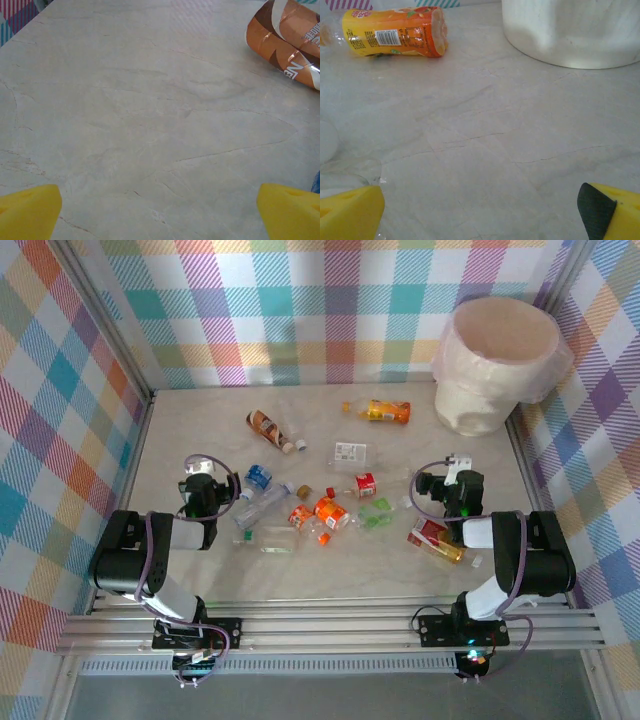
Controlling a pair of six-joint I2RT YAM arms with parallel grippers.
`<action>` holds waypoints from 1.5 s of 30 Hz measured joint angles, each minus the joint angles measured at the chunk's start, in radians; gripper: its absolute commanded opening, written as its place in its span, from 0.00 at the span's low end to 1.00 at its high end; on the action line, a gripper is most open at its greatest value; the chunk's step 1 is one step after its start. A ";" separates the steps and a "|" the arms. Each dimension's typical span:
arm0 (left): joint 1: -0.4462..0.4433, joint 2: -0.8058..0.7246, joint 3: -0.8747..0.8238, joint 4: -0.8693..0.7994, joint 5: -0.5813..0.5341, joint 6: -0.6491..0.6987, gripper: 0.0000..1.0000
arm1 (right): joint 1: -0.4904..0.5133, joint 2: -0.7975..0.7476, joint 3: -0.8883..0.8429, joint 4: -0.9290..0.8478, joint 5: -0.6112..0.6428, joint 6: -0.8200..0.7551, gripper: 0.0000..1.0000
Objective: Put the plastic bottles in the bin
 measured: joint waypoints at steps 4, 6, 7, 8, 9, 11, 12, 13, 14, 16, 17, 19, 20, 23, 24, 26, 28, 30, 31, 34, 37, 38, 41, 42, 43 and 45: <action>0.000 0.000 0.000 0.000 0.000 -0.001 1.00 | 0.000 0.000 0.000 0.000 -0.003 0.000 1.00; 0.000 0.000 0.000 0.000 0.000 -0.003 1.00 | 0.000 0.000 0.000 0.000 -0.006 0.000 1.00; 0.000 0.000 0.000 0.000 0.000 -0.003 1.00 | 0.000 0.000 0.000 0.000 -0.007 0.000 1.00; 0.000 0.000 0.000 0.000 0.000 -0.004 1.00 | 0.000 0.000 0.000 0.000 -0.007 0.000 1.00; 0.000 0.000 0.000 0.000 0.000 -0.004 1.00 | 0.000 0.000 0.000 0.000 -0.007 0.000 1.00; 0.000 0.000 0.000 0.000 0.000 -0.006 1.00 | 0.000 0.000 0.000 0.000 -0.007 -0.002 1.00; 0.000 0.000 0.000 0.000 0.000 -0.007 1.00 | 0.000 0.000 0.000 0.000 -0.007 -0.003 1.00; 0.000 0.000 0.000 0.000 0.000 -0.007 1.00 | 0.000 0.000 0.000 0.000 -0.007 -0.003 1.00; 0.000 0.000 0.000 0.000 0.000 -0.007 1.00 | 0.000 0.000 0.000 0.000 -0.007 -0.003 1.00; 0.000 0.000 0.000 0.000 0.000 -0.008 1.00 | 0.000 0.000 0.000 0.000 -0.007 -0.003 1.00; 0.000 0.000 0.000 0.000 0.000 -0.007 1.00 | 0.000 0.000 0.000 0.000 -0.007 -0.003 1.00; 0.000 0.000 0.000 0.000 0.000 -0.007 1.00 | 0.000 0.000 0.000 0.000 -0.007 -0.003 1.00; 0.000 0.000 0.000 0.000 0.000 -0.008 1.00 | 0.000 0.000 0.000 0.000 -0.007 -0.003 1.00; 0.000 0.000 0.000 0.000 0.000 -0.008 1.00 | 0.000 0.000 0.000 0.000 -0.007 -0.003 1.00; 0.000 0.000 0.000 0.000 0.000 -0.007 1.00 | 0.000 0.000 0.000 0.000 -0.007 -0.003 1.00; 0.000 0.000 0.000 0.000 0.000 -0.008 1.00 | 0.000 0.000 0.000 0.000 -0.007 -0.003 1.00; 0.000 0.000 0.000 0.000 0.000 -0.008 1.00 | 0.000 0.000 0.000 0.000 -0.007 -0.003 1.00; 0.000 0.000 0.000 0.000 0.000 -0.008 1.00 | 0.000 0.000 0.000 0.000 -0.007 -0.003 1.00; 0.000 -0.002 0.000 -0.002 0.000 -0.007 1.00 | 0.000 0.000 0.000 0.000 -0.008 -0.003 1.00; 0.000 -0.050 0.004 -0.071 0.000 -0.008 1.00 | 0.000 -0.008 0.000 -0.011 -0.022 -0.007 1.00; 0.000 -0.165 0.013 -0.161 -0.002 -0.012 1.00 | 0.000 -0.073 0.013 -0.095 -0.027 -0.007 1.00; 0.000 -0.214 0.018 -0.185 -0.006 -0.018 1.00 | 0.000 -0.108 0.026 -0.132 -0.026 -0.006 1.00; -0.001 -0.346 0.046 -0.268 -0.024 -0.064 1.00 | 0.000 -0.216 0.073 -0.243 -0.009 0.008 1.00; -0.002 -0.387 0.063 -0.312 -0.028 -0.094 1.00 | 0.000 -0.255 0.094 -0.292 0.000 0.027 1.00; -0.002 -0.421 0.081 -0.355 -0.035 -0.122 1.00 | 0.000 -0.289 0.117 -0.344 0.010 0.051 1.00; -0.004 -0.489 0.132 -0.472 -0.044 -0.202 1.00 | 0.000 -0.357 0.182 -0.491 0.029 0.130 1.00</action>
